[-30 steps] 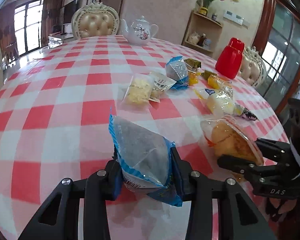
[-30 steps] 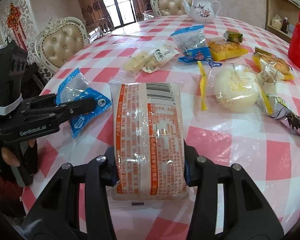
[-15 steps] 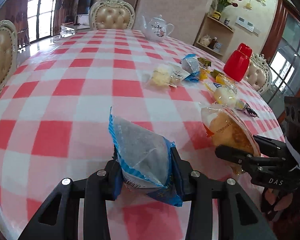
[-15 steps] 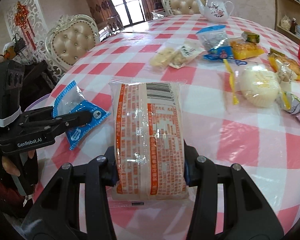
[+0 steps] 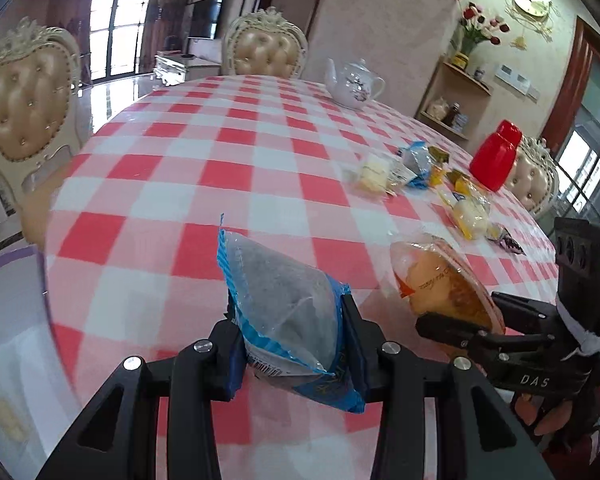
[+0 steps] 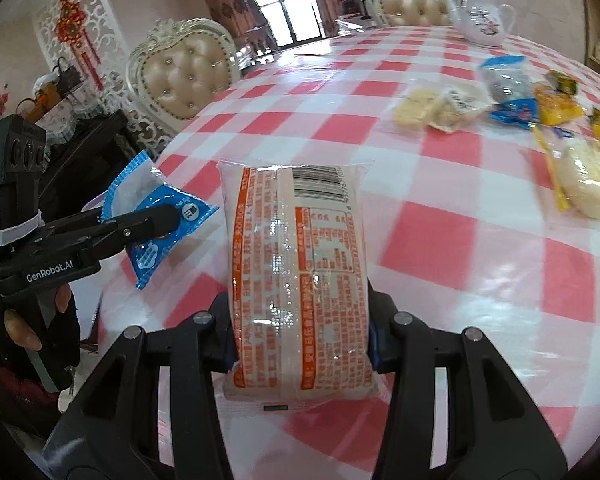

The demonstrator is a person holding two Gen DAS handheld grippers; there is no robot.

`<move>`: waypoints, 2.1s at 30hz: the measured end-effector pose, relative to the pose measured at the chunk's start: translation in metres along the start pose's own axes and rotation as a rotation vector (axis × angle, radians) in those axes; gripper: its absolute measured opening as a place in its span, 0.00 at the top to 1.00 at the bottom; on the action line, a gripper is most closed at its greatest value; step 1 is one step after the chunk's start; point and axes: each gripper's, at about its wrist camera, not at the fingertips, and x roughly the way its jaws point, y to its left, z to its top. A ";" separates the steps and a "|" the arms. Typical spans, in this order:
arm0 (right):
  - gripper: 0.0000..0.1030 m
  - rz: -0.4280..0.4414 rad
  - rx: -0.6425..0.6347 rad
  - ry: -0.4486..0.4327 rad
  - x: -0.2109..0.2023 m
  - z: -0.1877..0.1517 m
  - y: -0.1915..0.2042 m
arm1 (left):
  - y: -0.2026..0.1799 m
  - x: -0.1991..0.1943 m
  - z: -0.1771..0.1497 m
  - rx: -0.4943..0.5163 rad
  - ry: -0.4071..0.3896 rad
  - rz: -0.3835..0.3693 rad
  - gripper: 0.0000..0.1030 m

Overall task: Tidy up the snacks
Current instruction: 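Carry both bags to the clear bin and open both tools to drop them, then grasp the black chocolate bar with the right tool while the left tool grasps the round wrapped bun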

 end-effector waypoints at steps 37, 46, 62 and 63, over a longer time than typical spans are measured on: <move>0.27 0.410 -0.442 0.144 0.097 -0.010 0.249 | 0.174 -0.163 -0.042 -0.389 -0.292 0.781 0.17; 0.27 0.382 -0.142 0.002 0.054 0.023 0.127 | 0.109 -0.101 -0.008 -0.236 -0.225 0.489 0.16; 0.22 -0.280 0.277 -0.239 -0.118 -0.014 -0.166 | -0.173 0.099 0.039 0.197 0.088 -0.090 0.16; 0.22 -0.314 0.282 -0.242 -0.127 -0.016 -0.179 | -0.177 0.106 0.041 0.191 0.092 -0.091 0.16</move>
